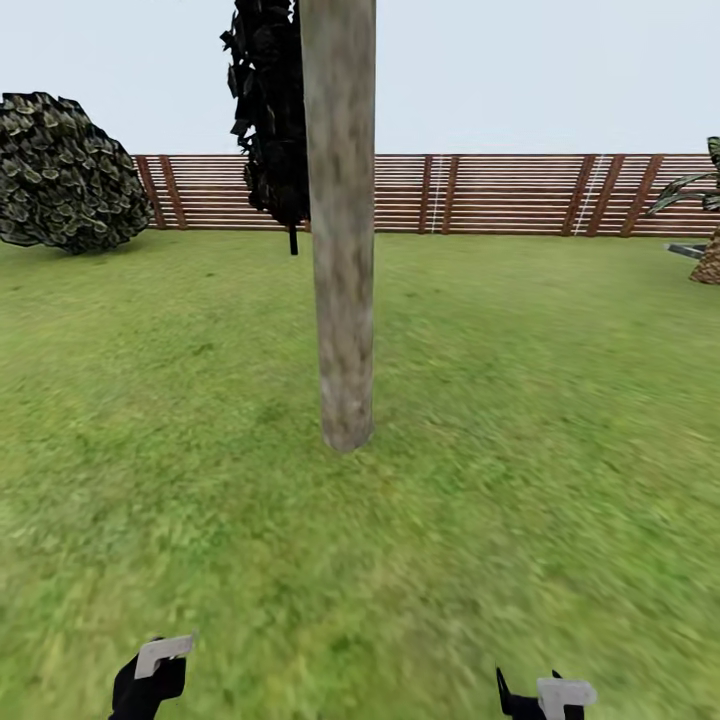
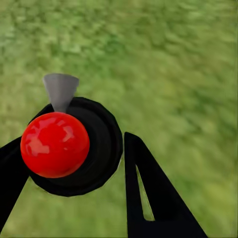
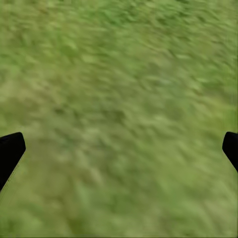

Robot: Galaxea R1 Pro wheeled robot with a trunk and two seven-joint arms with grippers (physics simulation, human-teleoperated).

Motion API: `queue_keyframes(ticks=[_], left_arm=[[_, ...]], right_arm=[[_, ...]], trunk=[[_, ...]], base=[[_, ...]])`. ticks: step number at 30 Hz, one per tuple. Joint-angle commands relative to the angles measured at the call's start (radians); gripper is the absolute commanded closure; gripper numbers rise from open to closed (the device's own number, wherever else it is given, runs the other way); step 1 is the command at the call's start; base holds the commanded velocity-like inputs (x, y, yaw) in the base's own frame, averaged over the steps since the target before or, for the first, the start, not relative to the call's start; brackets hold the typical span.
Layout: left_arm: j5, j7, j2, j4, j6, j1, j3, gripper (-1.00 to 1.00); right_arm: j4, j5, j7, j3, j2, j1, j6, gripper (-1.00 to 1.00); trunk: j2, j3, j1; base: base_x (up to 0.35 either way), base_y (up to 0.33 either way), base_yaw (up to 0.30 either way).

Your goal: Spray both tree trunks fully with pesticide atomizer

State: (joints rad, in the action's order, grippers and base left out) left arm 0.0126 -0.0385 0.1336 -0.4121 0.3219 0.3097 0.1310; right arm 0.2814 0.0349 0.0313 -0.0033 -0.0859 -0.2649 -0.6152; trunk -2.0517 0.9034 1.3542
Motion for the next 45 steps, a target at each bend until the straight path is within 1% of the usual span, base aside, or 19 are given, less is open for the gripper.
queue_keyframes(ticks=[1, 10, 23, 29, 33, 38, 39, 40, 41, 42, 43, 44, 45], left_arm=[[0.001, -0.001, 0.0, 0.001, 0.003, 0.0, 0.0, 1.0], [0.001, -0.001, 0.0, 0.001, 0.004, 0.001, -0.001, 1.0], [0.001, 0.002, 0.0, 0.0, 0.005, 0.0, 0.0, 1.0], [0.001, 0.004, -0.002, 0.0, 0.006, 0.0, -0.001, 1.0], [0.001, 0.007, -0.005, 0.001, 0.006, 0.0, -0.002, 1.0], [-0.016, 0.012, -0.005, -0.001, 0.001, 0.001, -0.014, 1.0], [-0.026, 0.014, -0.002, -0.001, 0.0, 0.003, -0.019, 1.0], [-0.042, 0.019, 0.0, -0.002, -0.002, 0.004, -0.026, 1.0], [-0.11, 0.055, 0.008, -0.007, -0.005, 0.009, -0.042, 1.0], [-0.183, 0.107, 0.02, -0.011, -0.008, 0.012, -0.051, 1.0], [-0.228, 0.148, 0.029, -0.012, -0.009, 0.013, -0.054, 1.0], [-0.29, 0.221, 0.038, -0.016, -0.012, 0.017, -0.057, 1.0], [-0.325, 0.271, 0.041, -0.017, -0.014, 0.019, -0.057, 1.0]], right_arm=[[-0.001, 0.003, 0.0, 0.0, 0.0, -0.001, -0.003, -1.0], [-0.001, 0.003, 0.0, 0.0, 0.0, -0.001, -0.003, -1.0], [-0.001, 0.003, -0.001, 0.0, 0.0, -0.001, -0.003, -1.0], [-0.001, 0.003, -0.001, 0.001, 0.001, -0.001, -0.003, -1.0], [-0.001, 0.002, -0.002, 0.002, 0.003, -0.001, -0.004, -1.0], [0.003, -0.003, -0.007, 0.005, -0.002, -0.001, -0.002, -1.0], [0.006, -0.008, -0.008, 0.006, -0.004, -0.001, -0.001, -1.0], [0.013, -0.023, -0.009, 0.01, -0.005, -0.001, 0.0, -1.0], [0.052, -0.112, -0.012, 0.026, -0.007, -0.001, 0.003, -1.0], [0.095, -0.217, -0.018, 0.037, -0.008, -0.001, 0.015, -1.0], [0.121, -0.283, -0.028, 0.042, -0.007, -0.002, 0.033, -1.0], [0.158, -0.373, -0.059, 0.045, -0.005, -0.006, 0.085, -1.0], [0.182, -0.419, -0.093, 0.047, -0.003, -0.011, 0.131, -1.0]], trunk=[[0.0, 0.001, 0.0], [0.0, 0.001, 0.0], [0.0, 0.001, 0.0], [0.0, 0.001, 0.0], [0.0, 0.001, 0.0], [0.0, 0.001, 0.0], [0.0, 0.001, 0.0], [0.0, 0.001, 0.0], [0.0, 0.001, 0.0], [0.0, 0.001, 0.0], [0.0, 0.001, 0.0], [0.0, 0.001, 0.0], [0.0, 0.001, 0.0]], base=[[0.338, 0.0, 0.0], [0.338, -0.013, 0.004], [0.315, -0.11, 0.005], [0.328, -0.035, 0.0], [0.156, -0.004, 0.0], [0.02, -0.001, 0.0], [0.006, 0.0, 0.0], [0.004, 0.0, 0.0], [0.002, 0.0, 0.0], [0.001, 0.0, 0.0], [0.0, 0.0, 0.0], [0.0, 0.0, 0.0], [0.0, 0.0, 0.0]])
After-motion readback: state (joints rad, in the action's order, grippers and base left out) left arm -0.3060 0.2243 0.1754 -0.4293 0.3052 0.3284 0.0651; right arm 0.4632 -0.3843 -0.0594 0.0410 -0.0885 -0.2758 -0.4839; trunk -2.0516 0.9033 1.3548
